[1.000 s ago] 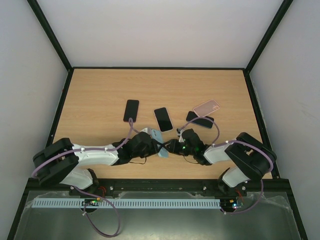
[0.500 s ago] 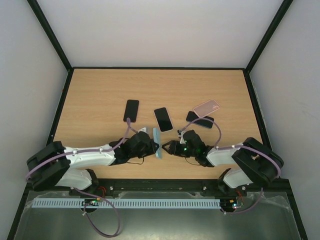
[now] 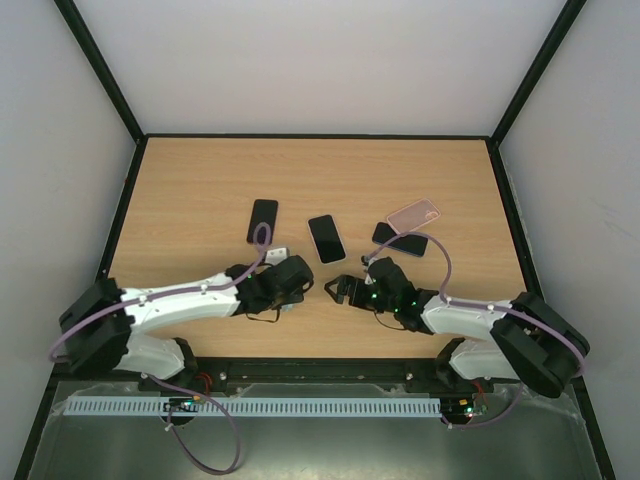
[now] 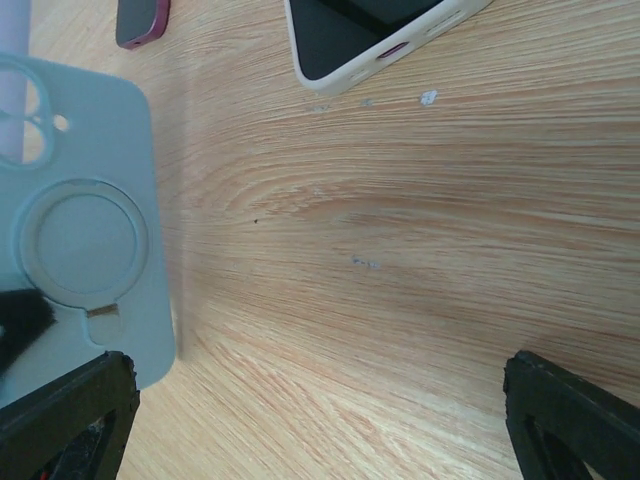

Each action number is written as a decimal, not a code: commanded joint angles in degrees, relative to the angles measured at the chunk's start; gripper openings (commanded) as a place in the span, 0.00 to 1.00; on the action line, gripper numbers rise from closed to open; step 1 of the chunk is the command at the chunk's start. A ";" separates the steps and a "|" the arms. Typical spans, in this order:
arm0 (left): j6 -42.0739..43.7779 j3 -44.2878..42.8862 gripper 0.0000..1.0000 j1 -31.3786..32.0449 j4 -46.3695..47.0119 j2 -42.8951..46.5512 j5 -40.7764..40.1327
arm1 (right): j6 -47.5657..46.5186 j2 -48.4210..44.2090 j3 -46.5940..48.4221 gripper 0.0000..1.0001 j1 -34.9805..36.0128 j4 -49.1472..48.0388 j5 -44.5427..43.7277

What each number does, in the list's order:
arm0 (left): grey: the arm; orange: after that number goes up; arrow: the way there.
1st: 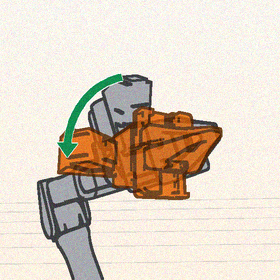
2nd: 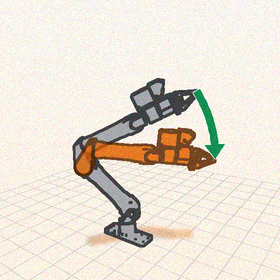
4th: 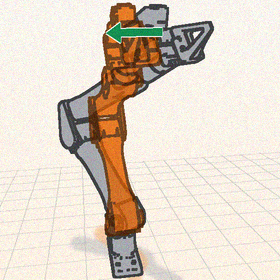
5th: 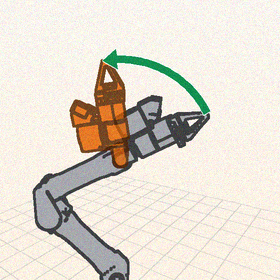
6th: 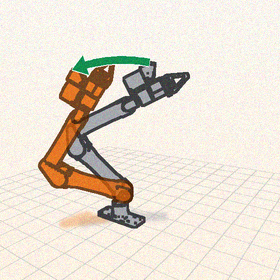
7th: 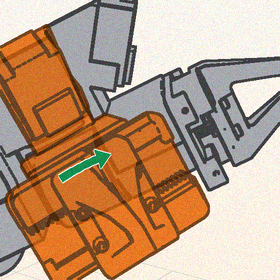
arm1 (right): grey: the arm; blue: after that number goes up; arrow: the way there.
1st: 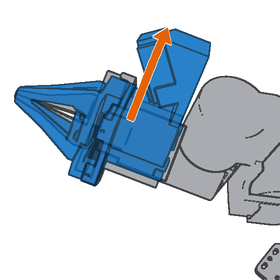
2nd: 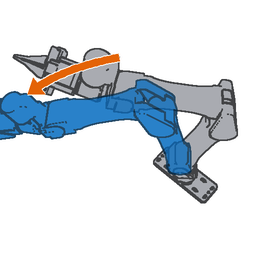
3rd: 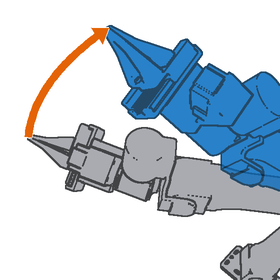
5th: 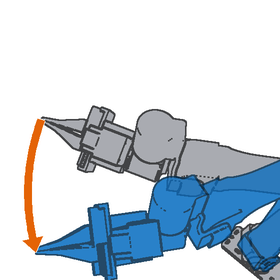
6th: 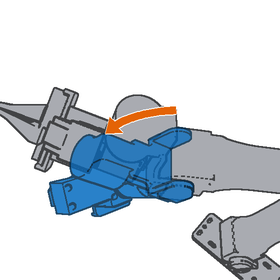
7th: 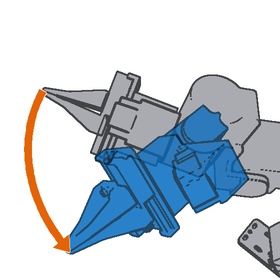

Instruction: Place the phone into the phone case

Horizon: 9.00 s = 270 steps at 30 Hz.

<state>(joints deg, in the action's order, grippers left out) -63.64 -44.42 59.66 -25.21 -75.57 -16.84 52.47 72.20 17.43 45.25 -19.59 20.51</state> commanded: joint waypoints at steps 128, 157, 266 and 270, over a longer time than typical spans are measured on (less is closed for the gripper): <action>22.22 5.98 0.61 -21.54 11.57 -7.73 11.85 | 5.55 -8.45 3.07 0.62 -0.20 5.53 -2.01; 8.89 16.39 0.58 -8.84 24.86 9.76 16.91 | 12.29 2.01 6.10 0.37 6.02 -7.50 -1.84; -7.50 27.47 0.63 -3.59 47.83 2.83 22.20 | 18.19 11.30 2.58 0.02 13.00 -14.29 2.82; -7.27 28.01 0.62 -3.58 48.11 4.94 22.08 | 16.42 12.59 1.48 0.04 13.04 -13.41 3.64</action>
<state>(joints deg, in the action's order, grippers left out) -69.25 -17.02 54.81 20.49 -73.14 1.30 70.83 83.68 20.40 57.67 -33.12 20.71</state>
